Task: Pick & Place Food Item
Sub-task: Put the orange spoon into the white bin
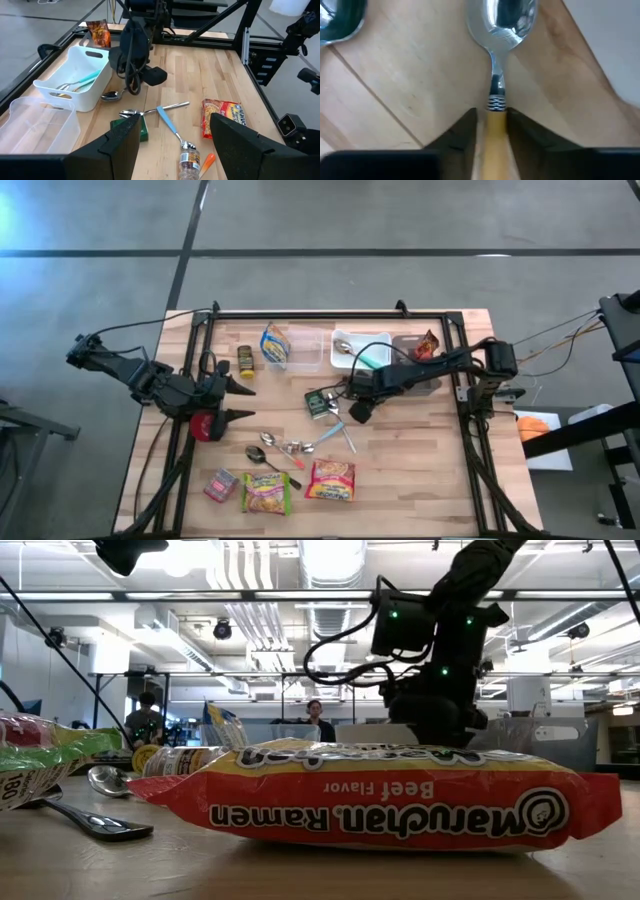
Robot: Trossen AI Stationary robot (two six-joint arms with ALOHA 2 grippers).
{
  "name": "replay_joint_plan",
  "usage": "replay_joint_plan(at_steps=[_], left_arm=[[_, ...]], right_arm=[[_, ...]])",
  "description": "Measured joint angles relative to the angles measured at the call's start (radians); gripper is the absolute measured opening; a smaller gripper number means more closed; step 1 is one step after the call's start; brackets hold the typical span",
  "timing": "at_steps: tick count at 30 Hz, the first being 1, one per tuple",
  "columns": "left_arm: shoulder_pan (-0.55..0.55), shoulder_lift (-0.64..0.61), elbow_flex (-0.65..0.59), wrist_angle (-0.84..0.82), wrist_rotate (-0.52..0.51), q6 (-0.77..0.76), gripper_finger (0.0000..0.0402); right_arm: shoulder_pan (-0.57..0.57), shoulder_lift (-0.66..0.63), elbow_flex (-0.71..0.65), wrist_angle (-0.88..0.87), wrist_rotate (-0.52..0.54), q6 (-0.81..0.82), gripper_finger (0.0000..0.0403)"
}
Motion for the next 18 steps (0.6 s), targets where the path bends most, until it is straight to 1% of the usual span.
replay_joint_plan(at_steps=[2,3,9,14,18], left_arm=[[0.000,0.000,0.000,0.000,0.000,0.000,0.0243],[0.000,0.000,0.000,0.000,0.000,0.000,0.0243],[0.000,0.000,0.000,0.000,0.000,0.000,0.0243],[0.000,0.000,0.000,-0.001,0.000,0.000,0.0243],[0.000,0.000,0.000,-0.005,0.000,0.000,0.0243]], right_arm=[[0.006,0.000,0.008,-0.004,-0.001,0.017,0.0042],[0.009,0.000,0.012,-0.008,-0.003,0.024,0.0034],[0.037,0.002,0.061,-0.047,0.011,0.033,0.0034],[0.064,0.009,0.118,-0.108,0.046,0.031,0.0034],[0.090,0.009,0.161,-0.118,0.048,0.026,0.0034]])
